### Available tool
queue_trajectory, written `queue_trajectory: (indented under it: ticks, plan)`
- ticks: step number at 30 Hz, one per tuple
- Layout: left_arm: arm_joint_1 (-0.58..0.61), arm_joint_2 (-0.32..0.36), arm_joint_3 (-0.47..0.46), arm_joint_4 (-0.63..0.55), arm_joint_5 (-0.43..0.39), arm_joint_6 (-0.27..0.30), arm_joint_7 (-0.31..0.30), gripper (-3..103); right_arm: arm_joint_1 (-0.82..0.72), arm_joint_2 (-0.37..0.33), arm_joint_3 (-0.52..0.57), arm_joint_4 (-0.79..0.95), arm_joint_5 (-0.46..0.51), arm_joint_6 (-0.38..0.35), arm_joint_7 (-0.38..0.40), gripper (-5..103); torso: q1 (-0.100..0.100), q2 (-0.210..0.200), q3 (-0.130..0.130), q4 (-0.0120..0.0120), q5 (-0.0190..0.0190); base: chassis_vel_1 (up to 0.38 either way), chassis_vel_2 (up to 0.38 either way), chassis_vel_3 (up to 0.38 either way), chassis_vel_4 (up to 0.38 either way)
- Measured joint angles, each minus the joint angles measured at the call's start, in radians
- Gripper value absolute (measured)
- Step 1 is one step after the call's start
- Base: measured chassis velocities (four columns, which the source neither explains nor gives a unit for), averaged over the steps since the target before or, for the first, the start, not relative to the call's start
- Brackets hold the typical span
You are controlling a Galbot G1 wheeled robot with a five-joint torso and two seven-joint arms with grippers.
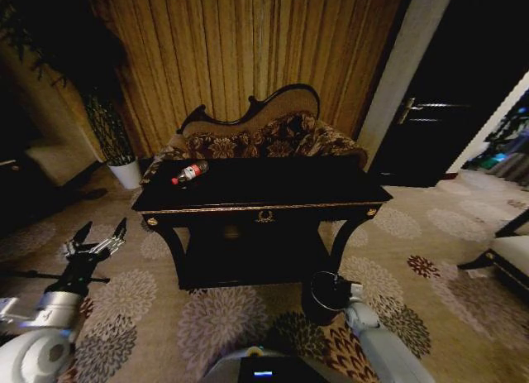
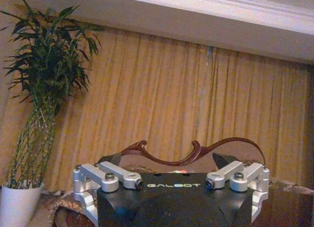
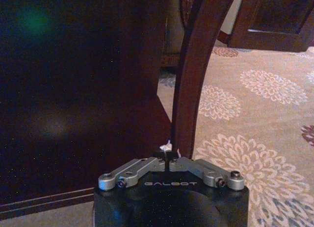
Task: Move to the front of the table and place the trash on the table into the trash bin.
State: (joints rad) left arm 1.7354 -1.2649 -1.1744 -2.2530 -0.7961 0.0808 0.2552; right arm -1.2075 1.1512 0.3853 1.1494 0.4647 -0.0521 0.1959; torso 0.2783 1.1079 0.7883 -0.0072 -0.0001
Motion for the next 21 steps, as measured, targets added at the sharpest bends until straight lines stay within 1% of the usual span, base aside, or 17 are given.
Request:
queue_trajectory:
  ticks: [4, 6, 8, 9, 10, 11, 12, 13, 14, 17, 18, 21]
  plan:
    - [0.002, -0.002, 0.0, -0.001, 0.0, 0.0, 0.0, 100, 0.003, 0.01, 0.0, -0.008, -0.015, 0.001, 0.0, -1, 0.0, 0.0, 0.0, 0.0001, -0.0001, 0.0, 0.0, 0.0, 0.0]
    - [0.003, -0.002, -0.003, -0.002, 0.0, 0.0, 0.0, 100, -0.001, 0.011, -0.001, -0.004, -0.028, 0.001, 0.0, 9, 0.0, 0.0, 0.0, 0.0001, -0.0001, 0.0, 0.0, 0.0, 0.0]
    - [0.003, -0.002, -0.004, -0.002, 0.0, 0.0, 0.0, 100, -0.002, 0.01, -0.002, -0.001, -0.029, 0.001, 0.0, 9, 0.0, 0.0, 0.0, 0.0, 0.0, 0.0, 0.0, 0.0, 0.0]
    - [0.003, -0.002, -0.005, -0.002, 0.0, 0.0, 0.001, 100, -0.004, 0.009, -0.003, 0.002, -0.031, 0.001, -0.001, 15, 0.0, 0.0, 0.0, 0.0, 0.0, 0.0, 0.0, 0.0, 0.0]
    - [0.003, -0.002, -0.005, -0.002, 0.0, 0.0, 0.001, 100, -0.004, 0.009, -0.003, 0.002, -0.031, 0.001, -0.001, 15, 0.0, 0.0, 0.0, 0.0, 0.0, 0.0, 0.0, 0.0, 0.0]
    - [0.004, -0.003, -0.005, -0.002, 0.0, -0.001, 0.001, 100, -0.006, 0.008, -0.004, 0.005, -0.031, 0.001, -0.001, 25, 0.0, 0.0, 0.0, 0.0, 0.0, 0.0, 0.0, 0.0, 0.0]
    - [0.005, -0.004, -0.005, -0.003, 0.0, -0.001, 0.002, 100, -0.007, 0.006, -0.004, 0.007, -0.031, 0.001, -0.001, 25, 0.0, 0.0, 0.0, 0.0001, -0.0001, 0.0, 0.0, 0.0, 0.0]
    - [0.006, -0.005, -0.004, -0.007, -0.001, -0.001, 0.002, 100, -0.009, 0.004, -0.004, 0.012, -0.031, 0.001, -0.001, 31, 0.0, 0.0, 0.0, 0.0001, 0.0, 0.0, 0.0, 0.0, 0.0]
    - [0.006, -0.005, -0.004, -0.007, -0.001, -0.001, 0.002, 100, -0.009, 0.004, -0.004, 0.012, -0.031, 0.001, -0.001, 31, 0.0, 0.0, 0.0, 0.0001, 0.0, 0.0, 0.0, 0.0, 0.0]
    - [0.008, -0.007, -0.004, -0.01, -0.001, -0.001, 0.002, 100, -0.015, -0.002, -0.003, 0.022, -0.03, 0.001, -0.002, 47, 0.0, 0.0, 0.0, 0.0001, 0.0, 0.0, 0.0, 0.0, 0.0]
    - [0.008, -0.007, -0.004, -0.01, -0.001, -0.001, 0.002, 100, -0.015, -0.002, -0.003, 0.022, -0.03, 0.001, -0.002, 47, 0.0, 0.0, 0.0, 0.0001, 0.0, 0.0, 0.0, 0.0, 0.0]
    - [0.013, -0.009, -0.004, -0.013, -0.002, -0.003, 0.003, 100, -0.024, -0.008, 0.001, 0.03, -0.028, 0.0, -0.002, 64, 0.0, 0.0, 0.0, 0.0, 0.0, 0.0, 0.0, 0.0, 0.0]
